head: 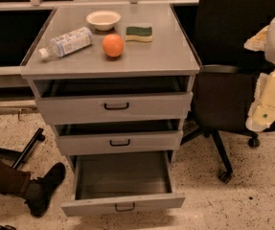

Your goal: Close bottom drawer

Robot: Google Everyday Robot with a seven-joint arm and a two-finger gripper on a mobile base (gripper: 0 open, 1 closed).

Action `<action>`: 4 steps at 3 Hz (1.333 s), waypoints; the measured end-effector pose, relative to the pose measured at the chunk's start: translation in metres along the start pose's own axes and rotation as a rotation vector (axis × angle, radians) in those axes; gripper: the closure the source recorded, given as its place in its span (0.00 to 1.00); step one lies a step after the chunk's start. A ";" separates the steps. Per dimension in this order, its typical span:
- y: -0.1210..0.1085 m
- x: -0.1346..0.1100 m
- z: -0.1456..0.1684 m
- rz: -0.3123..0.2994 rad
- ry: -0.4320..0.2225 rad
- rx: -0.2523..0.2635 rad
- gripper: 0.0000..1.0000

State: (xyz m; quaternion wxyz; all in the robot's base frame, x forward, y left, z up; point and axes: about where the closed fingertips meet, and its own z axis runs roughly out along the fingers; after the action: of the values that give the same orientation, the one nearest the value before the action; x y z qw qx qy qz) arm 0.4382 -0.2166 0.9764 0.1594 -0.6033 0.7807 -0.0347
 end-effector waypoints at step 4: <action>0.062 -0.006 0.224 -0.044 -0.112 -0.225 0.00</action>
Offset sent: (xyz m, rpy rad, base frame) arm -0.0015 0.0297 -0.1158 0.0881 0.0571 0.0670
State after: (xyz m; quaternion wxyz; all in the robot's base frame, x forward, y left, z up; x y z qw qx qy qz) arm 0.4467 -0.1637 0.7507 0.1333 -0.6352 0.7561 0.0834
